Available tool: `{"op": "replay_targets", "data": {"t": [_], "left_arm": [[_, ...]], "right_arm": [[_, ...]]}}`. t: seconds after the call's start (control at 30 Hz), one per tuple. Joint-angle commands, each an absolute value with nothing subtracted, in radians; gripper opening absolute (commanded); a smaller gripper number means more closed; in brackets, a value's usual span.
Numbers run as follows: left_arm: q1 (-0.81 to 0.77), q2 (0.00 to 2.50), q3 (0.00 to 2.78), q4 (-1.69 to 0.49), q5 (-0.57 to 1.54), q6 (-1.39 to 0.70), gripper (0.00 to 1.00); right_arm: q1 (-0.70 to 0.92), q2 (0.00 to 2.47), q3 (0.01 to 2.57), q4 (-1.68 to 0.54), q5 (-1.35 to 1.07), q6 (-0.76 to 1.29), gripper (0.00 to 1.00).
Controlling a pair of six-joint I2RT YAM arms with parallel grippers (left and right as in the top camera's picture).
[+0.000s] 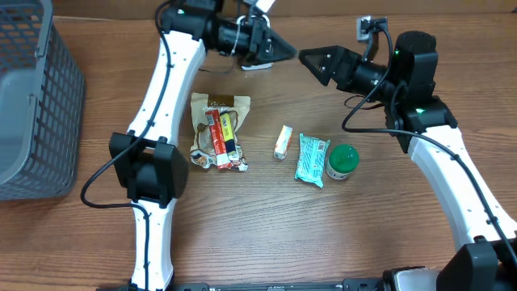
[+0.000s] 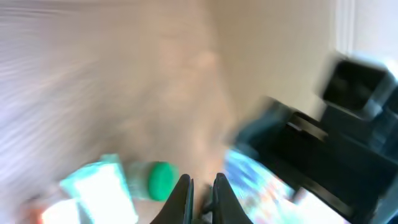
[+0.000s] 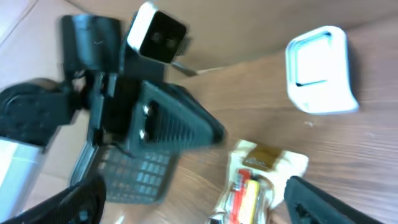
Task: Scan the item barcode
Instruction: 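Pull the right gripper back and lower it toward the snack bar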
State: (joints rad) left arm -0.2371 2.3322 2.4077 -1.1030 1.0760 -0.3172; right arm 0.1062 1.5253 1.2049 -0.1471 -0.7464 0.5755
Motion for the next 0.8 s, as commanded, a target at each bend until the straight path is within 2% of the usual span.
{"op": "replay_targets", "data": {"t": [0.0, 0.13, 0.2, 0.5, 0.67, 0.73, 0.77], "left_arm": [[-0.210, 2.332, 2.410, -1.126, 0.730, -0.451, 0.04], [-0.189, 2.322, 2.423, -1.206, 0.538, -0.454, 0.04], [-0.181, 2.317, 2.453, -1.262, 0.435, -0.454, 0.04], [-0.184, 2.315, 2.674, -1.534, 0.049, -0.450, 0.04], [-0.184, 2.315, 2.706, -1.620, -0.033, -0.390, 0.05], [-0.184, 2.315, 2.705, -1.639, -0.033, -0.365, 0.10], [-0.184, 2.315, 2.705, -1.647, -0.033, -0.358, 0.17]], "right_arm": [[0.057, 1.517, 1.224, -0.221, -0.655, 0.541, 0.80], [0.001, 1.517, 1.237, -0.389, -0.552, 0.499, 0.68], [-0.022, 1.517, 1.269, -0.488, -0.511, 0.461, 0.66], [-0.005, 1.517, 1.602, -0.951, -0.193, 0.310, 0.66], [0.036, 1.517, 1.687, -1.048, -0.157, 0.301, 0.67], [0.057, 1.519, 1.686, -1.069, -0.157, 0.301, 0.70], [0.073, 1.525, 1.686, -1.084, -0.157, 0.301, 0.71]]}}
